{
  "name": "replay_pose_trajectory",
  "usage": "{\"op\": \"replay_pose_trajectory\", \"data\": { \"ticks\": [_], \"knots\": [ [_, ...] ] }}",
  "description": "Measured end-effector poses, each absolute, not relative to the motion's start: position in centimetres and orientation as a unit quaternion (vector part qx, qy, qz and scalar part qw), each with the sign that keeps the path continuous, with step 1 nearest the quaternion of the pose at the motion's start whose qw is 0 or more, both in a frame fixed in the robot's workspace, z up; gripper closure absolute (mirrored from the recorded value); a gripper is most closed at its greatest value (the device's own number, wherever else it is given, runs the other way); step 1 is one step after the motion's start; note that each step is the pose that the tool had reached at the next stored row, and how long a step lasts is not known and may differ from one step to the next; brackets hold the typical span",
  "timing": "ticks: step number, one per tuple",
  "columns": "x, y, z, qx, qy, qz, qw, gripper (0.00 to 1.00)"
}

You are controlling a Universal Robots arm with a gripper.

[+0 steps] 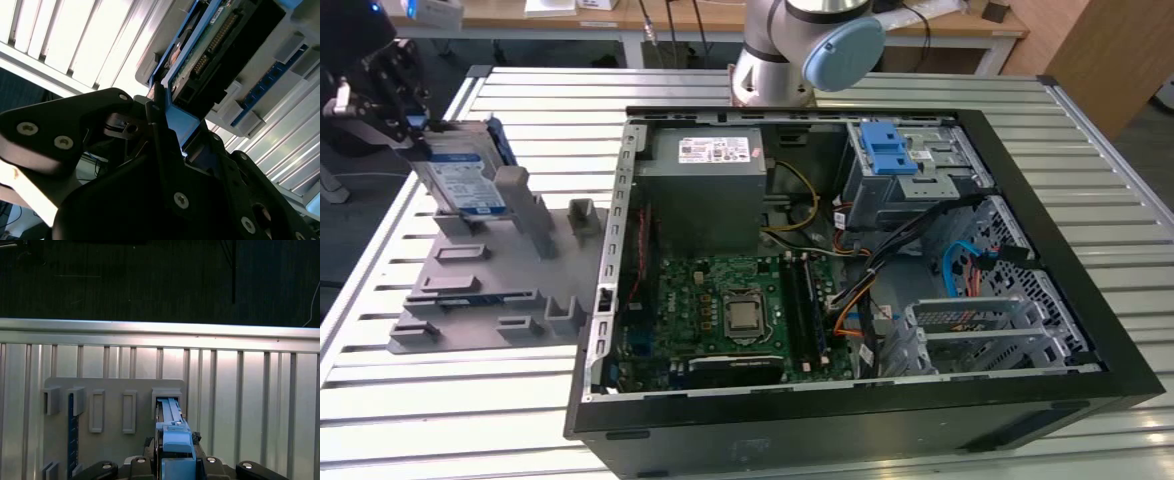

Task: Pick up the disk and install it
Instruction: 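Pick up the disk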

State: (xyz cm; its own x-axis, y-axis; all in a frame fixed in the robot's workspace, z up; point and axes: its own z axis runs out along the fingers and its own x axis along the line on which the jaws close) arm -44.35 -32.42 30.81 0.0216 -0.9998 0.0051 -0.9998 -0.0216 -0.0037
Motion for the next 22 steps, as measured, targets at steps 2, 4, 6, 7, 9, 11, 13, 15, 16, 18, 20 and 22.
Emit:
{"op": "replay_pose_trajectory", "data": {
  "ticks": [2,4,6,7,9,11,13,15,16,18,20,22],
  "knots": [
    [-44.35,-32.42,30.91,0.715,-0.699,0.003,0.000,0.64],
    [-44.35,-32.42,31.01,0.715,-0.699,0.003,0.000,0.64],
    [-44.35,-32.42,31.13,0.715,-0.699,0.003,0.000,0.64],
    [-44.35,-32.42,31.17,0.715,-0.699,0.003,0.000,0.64],
    [-44.35,-32.42,31.26,0.715,-0.699,0.003,0.000,0.64],
    [-44.35,-32.42,31.33,0.715,-0.699,0.003,0.000,0.64],
    [-44.35,-32.42,31.40,0.715,-0.699,0.003,0.000,0.64],
    [-44.35,-32.42,31.47,0.715,-0.699,0.003,0.000,0.64],
    [-44.35,-32.42,31.51,0.715,-0.699,0.003,0.000,0.64],
    [-44.35,-32.42,31.61,0.715,-0.699,0.003,0.000,0.64],
    [-44.35,-32.42,31.71,0.715,-0.699,0.003,0.000,0.64],
    [-44.35,-32.42,31.82,0.715,-0.699,0.003,0.000,0.64]
  ]
}}
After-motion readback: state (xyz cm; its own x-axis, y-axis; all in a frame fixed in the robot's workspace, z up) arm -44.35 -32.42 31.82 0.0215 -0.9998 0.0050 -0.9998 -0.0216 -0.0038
